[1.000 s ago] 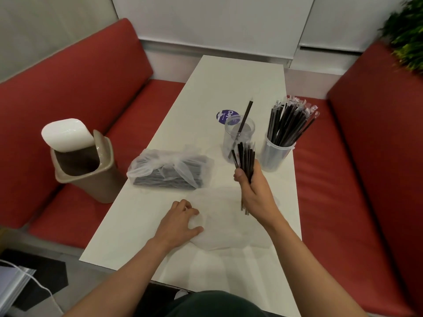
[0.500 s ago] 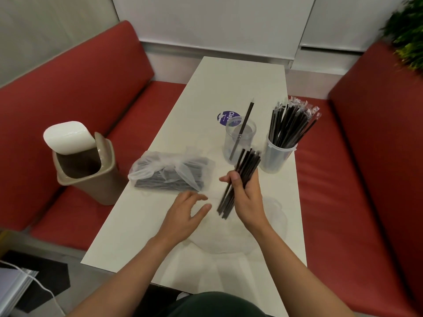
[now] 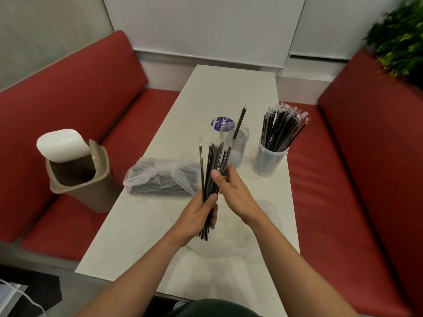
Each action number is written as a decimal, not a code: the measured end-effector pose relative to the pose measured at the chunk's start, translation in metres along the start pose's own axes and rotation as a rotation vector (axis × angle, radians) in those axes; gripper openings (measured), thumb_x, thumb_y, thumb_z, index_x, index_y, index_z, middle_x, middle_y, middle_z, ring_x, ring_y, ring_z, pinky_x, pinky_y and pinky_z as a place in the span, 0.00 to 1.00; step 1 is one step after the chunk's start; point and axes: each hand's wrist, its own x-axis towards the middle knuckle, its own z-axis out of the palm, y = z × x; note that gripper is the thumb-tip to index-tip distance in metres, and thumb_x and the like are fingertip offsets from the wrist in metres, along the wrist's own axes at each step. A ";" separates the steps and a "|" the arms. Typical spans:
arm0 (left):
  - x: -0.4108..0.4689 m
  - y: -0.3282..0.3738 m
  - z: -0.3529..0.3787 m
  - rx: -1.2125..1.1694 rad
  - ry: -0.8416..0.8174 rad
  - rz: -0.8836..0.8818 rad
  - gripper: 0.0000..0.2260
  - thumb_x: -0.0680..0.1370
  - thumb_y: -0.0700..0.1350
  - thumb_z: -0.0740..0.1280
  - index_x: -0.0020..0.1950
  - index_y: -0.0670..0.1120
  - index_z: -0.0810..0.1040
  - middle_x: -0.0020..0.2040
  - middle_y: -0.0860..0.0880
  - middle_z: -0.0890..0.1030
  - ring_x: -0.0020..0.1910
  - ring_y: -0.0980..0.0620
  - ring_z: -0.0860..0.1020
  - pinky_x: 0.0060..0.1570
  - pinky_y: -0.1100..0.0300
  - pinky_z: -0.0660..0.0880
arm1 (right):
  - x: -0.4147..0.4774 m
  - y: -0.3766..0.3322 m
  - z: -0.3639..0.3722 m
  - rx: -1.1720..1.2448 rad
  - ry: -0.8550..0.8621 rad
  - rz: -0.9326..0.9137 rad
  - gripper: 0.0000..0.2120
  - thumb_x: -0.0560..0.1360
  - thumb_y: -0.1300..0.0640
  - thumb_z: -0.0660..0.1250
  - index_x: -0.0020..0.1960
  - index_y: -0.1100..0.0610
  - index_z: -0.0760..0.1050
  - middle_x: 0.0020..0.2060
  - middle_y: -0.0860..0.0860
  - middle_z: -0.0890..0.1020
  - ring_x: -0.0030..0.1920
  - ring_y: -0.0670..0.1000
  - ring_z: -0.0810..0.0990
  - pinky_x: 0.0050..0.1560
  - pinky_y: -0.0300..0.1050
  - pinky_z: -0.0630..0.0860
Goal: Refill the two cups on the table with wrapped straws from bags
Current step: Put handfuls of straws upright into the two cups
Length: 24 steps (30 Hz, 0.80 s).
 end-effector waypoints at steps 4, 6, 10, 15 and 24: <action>0.003 0.001 -0.002 0.006 -0.002 0.026 0.06 0.86 0.50 0.61 0.58 0.50 0.74 0.38 0.44 0.78 0.33 0.45 0.76 0.34 0.53 0.76 | 0.003 -0.001 -0.014 -0.072 0.049 -0.044 0.09 0.83 0.48 0.67 0.57 0.53 0.77 0.46 0.50 0.85 0.43 0.45 0.83 0.47 0.49 0.81; 0.003 0.003 -0.001 -0.011 -0.002 0.015 0.11 0.85 0.52 0.61 0.59 0.46 0.73 0.39 0.45 0.79 0.33 0.45 0.77 0.33 0.54 0.76 | 0.004 -0.001 -0.018 -0.027 0.053 -0.045 0.06 0.83 0.53 0.68 0.56 0.55 0.76 0.43 0.50 0.85 0.40 0.46 0.83 0.45 0.48 0.81; 0.005 0.004 0.002 -0.011 -0.012 0.025 0.11 0.85 0.53 0.60 0.58 0.45 0.72 0.41 0.43 0.81 0.34 0.46 0.79 0.34 0.54 0.77 | 0.002 0.001 -0.022 0.042 0.061 -0.029 0.06 0.84 0.56 0.67 0.59 0.56 0.76 0.42 0.53 0.87 0.41 0.47 0.83 0.46 0.47 0.83; 0.007 0.003 0.001 -0.004 -0.038 0.032 0.09 0.84 0.54 0.62 0.58 0.50 0.73 0.42 0.43 0.82 0.35 0.44 0.80 0.35 0.52 0.78 | -0.002 -0.003 -0.031 0.028 0.023 0.008 0.08 0.82 0.54 0.70 0.59 0.55 0.78 0.47 0.54 0.88 0.47 0.55 0.87 0.49 0.50 0.86; 0.011 0.012 0.011 -0.030 -0.051 0.009 0.11 0.85 0.54 0.62 0.65 0.52 0.74 0.43 0.45 0.82 0.39 0.40 0.84 0.39 0.50 0.81 | -0.006 -0.002 -0.041 0.051 0.069 0.042 0.07 0.82 0.56 0.69 0.60 0.54 0.78 0.46 0.54 0.88 0.47 0.53 0.88 0.49 0.50 0.86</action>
